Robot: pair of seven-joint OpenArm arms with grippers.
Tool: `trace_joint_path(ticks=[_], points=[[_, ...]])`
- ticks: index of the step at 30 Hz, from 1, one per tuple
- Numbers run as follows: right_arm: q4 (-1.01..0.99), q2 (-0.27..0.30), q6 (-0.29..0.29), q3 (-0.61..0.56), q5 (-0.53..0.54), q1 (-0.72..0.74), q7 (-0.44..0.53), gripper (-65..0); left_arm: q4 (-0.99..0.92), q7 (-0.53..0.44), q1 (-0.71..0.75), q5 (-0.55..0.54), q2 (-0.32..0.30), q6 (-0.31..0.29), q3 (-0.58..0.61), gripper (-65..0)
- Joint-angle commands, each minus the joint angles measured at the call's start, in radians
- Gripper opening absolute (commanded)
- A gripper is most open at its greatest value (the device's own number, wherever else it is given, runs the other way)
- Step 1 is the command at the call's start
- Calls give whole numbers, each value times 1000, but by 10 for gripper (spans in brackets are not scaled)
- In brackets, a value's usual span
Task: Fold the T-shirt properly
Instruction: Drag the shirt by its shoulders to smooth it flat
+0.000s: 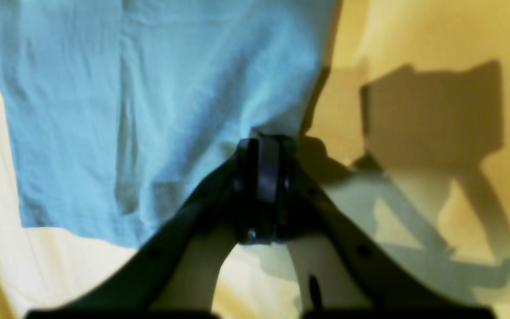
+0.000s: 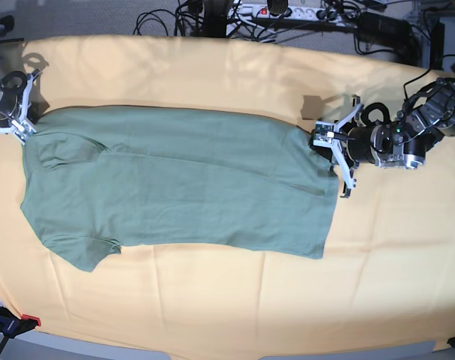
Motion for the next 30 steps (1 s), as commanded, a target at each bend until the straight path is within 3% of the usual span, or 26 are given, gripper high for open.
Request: trace_joint_path(ticks=[1,6,10,14,18,25,30], points=[[22,35,16,9,9,2,6,-650,19,-8,-41,-5,-27,10,-12,-650],[58,93,60,9,89,2,-46,-650,46,-8,-92,-53,-72,1,-12,-650],[86,152,67,9,171,2,-98,-650,69,-8,-98,-119,-102,-111,-12,-650],[91,206,67,9,248,-17,-151,-650,90,-8,-98,-157,-129,-112,-12,-650],[93,251,67,9,251,-87,-158,-650,93,-16,-98,-157,-158,-112,-12,-650],[93,256,67,9,251,-120,-160,-650,146,-38,-81,-217,-210,-112,-12,-650],[93,255,67,9,252,-120,-178,-650,212,-38,-10,-191,-273,-112,-12,-650]])
